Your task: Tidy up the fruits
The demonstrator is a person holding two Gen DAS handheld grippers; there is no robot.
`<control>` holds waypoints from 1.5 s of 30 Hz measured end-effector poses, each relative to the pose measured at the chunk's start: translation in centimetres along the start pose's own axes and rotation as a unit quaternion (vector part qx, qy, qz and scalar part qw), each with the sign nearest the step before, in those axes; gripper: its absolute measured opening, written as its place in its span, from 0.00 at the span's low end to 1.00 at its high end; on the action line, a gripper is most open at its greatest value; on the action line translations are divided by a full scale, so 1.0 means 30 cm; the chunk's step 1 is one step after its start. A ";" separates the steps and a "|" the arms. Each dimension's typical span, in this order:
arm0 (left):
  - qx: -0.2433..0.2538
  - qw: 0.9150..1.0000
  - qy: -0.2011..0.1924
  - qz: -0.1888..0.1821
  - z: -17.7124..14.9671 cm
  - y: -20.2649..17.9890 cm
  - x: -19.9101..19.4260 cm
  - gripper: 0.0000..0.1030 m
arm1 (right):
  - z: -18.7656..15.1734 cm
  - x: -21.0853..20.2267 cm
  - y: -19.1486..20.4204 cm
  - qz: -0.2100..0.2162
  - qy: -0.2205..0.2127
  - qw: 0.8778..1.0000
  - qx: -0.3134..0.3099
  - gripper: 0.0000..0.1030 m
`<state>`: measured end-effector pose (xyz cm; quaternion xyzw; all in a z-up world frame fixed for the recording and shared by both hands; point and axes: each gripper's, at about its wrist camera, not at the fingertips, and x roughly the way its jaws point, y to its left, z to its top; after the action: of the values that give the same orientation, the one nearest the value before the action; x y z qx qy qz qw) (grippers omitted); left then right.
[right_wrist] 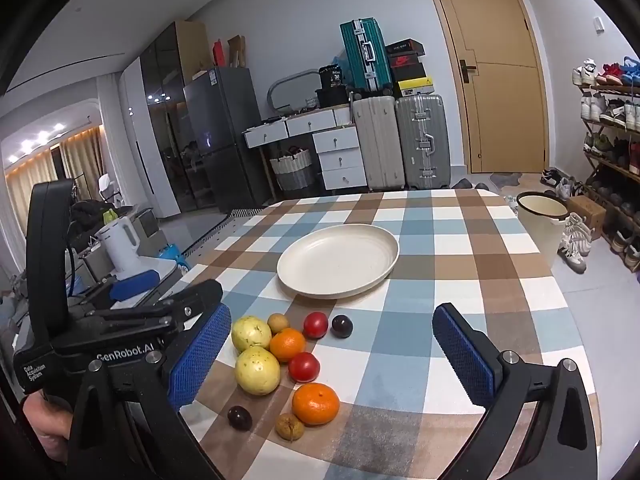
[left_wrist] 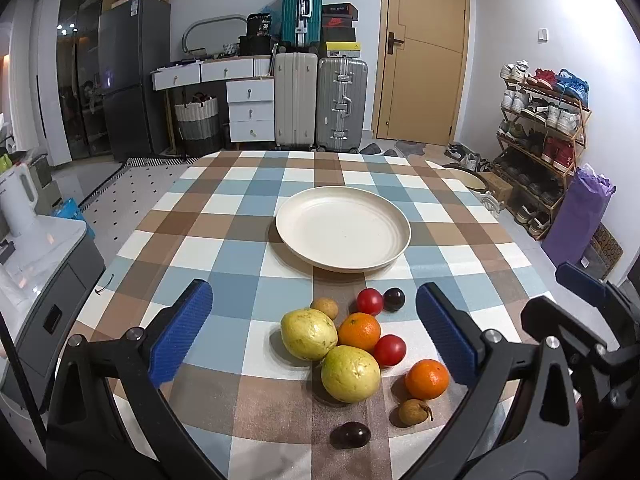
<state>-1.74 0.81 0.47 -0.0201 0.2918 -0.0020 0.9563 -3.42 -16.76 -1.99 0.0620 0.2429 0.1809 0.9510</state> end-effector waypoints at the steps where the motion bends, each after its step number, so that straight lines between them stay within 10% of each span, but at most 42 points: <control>1: 0.003 1.000 -0.001 0.001 -0.002 -0.004 0.000 0.99 | 0.000 0.000 -0.001 0.001 -0.001 1.000 0.001 1.00; 45: -0.005 1.000 -0.006 0.006 0.006 -0.005 -0.008 0.99 | 0.002 -0.023 -0.010 0.007 -0.002 1.000 0.010 1.00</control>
<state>-1.85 0.66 0.76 -0.0231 0.2863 0.0057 0.9578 -3.86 -17.30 -1.71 0.0734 0.2425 0.1850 0.9495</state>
